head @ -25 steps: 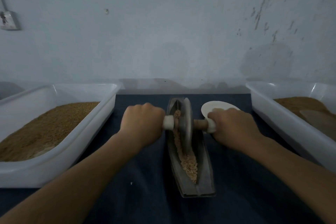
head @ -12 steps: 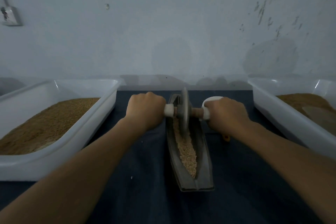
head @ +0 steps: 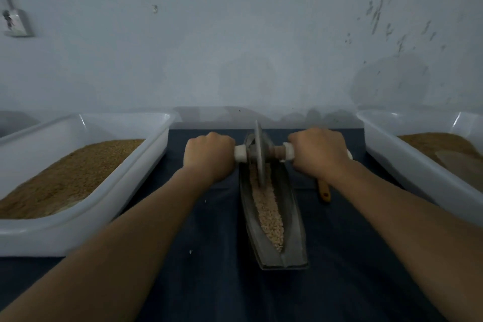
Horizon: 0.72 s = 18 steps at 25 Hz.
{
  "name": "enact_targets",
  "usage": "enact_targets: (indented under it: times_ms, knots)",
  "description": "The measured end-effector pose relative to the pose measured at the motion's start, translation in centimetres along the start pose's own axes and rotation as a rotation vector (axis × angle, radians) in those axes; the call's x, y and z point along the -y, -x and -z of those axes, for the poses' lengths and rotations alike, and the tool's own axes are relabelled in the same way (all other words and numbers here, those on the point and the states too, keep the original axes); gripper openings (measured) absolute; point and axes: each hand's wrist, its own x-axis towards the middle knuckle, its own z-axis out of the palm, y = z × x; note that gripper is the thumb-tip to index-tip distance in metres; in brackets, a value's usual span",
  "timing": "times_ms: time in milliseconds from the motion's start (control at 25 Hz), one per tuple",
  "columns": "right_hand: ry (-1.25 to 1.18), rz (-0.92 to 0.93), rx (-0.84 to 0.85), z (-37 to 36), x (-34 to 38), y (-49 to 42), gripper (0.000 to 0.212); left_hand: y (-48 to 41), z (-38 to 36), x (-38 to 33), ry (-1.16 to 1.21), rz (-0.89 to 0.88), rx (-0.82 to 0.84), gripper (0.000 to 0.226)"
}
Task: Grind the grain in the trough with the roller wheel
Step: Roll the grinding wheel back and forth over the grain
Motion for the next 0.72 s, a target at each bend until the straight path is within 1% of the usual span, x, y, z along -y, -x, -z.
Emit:
enact_targets:
  times_ms: [80,120,200,280,320,360,440,520,560,600,640,720]
  knots:
    - [-0.013,0.015,0.020,0.0,-0.6,1.7,0.014,1.1,0.6,0.2,-0.021,-0.052,0.000,0.004]
    - [-0.029,0.040,-0.002,-0.2,-1.1,3.4,0.017,2.5,0.7,0.4,-0.026,-0.101,-0.064,0.007]
    - [-0.030,0.095,-0.088,-0.6,-1.7,7.2,0.024,5.8,0.9,0.4,-0.064,-0.218,-0.208,0.028]
    - [-0.010,0.123,-0.162,-0.5,-2.2,8.3,0.027,6.4,1.2,0.8,-0.082,-0.233,-0.286,0.040]
    - [0.007,0.110,-0.164,-0.4,-2.0,7.6,0.026,6.1,0.8,0.7,-0.094,-0.207,-0.261,0.041]
    - [0.008,0.077,-0.142,-0.6,-1.5,6.4,0.025,5.4,0.2,0.4,-0.114,-0.159,-0.215,0.038]
    - [-0.056,-0.016,-0.050,-1.1,-0.4,2.8,0.019,2.3,-0.4,-0.3,-0.092,-0.055,-0.177,0.020]
    - [-0.077,-0.050,0.036,-1.0,0.0,-0.2,0.013,-0.5,0.1,-0.7,-0.096,-0.031,-0.100,0.004]
    - [-0.086,-0.053,0.056,-1.0,-0.1,-0.5,0.012,-1.0,0.2,-0.7,-0.095,-0.045,-0.066,0.003]
    - [-0.083,-0.045,0.052,-1.1,-0.4,0.0,0.014,-0.7,0.4,-0.4,-0.093,-0.071,-0.063,0.003]
    - [-0.071,-0.022,0.017,-1.3,-0.9,1.3,0.018,0.2,0.4,0.0,-0.091,-0.107,-0.095,0.005]
    - [-0.031,0.082,-0.118,-1.9,-1.4,5.0,0.028,3.6,0.3,0.6,-0.098,-0.223,-0.203,0.029]
